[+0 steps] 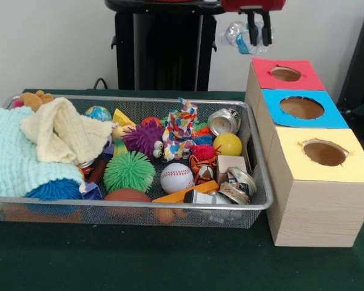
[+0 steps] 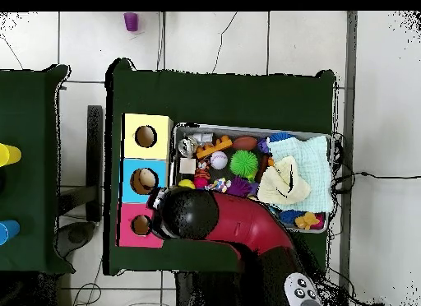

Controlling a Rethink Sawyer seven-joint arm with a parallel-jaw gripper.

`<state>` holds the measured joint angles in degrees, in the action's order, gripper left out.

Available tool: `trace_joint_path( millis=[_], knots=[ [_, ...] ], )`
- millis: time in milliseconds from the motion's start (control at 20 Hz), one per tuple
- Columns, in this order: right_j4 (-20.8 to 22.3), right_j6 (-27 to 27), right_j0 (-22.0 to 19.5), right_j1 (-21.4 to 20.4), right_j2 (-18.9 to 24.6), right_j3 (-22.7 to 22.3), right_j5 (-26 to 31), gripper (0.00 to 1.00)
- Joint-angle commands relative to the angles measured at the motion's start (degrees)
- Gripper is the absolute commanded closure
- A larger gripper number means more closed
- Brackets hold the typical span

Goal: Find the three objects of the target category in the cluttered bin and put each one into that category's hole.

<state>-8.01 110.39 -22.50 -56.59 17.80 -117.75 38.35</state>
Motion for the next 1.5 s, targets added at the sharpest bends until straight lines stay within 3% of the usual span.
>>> trace_joint_path(
  millis=[50,400,950,1500],
  knots=[
    [-6.8,-0.7,-1.6,-2.0,8.4,-1.9,1.3,1.00],
    [-10.0,-3.1,-4.4,-3.0,12.3,-7.3,-5.1,1.00],
    [-4.0,-1.9,-3.5,8.3,10.7,6.0,-4.5,1.00],
    [-4.4,-0.3,-1.8,15.4,12.5,10.0,-9.7,1.00]
  ],
)
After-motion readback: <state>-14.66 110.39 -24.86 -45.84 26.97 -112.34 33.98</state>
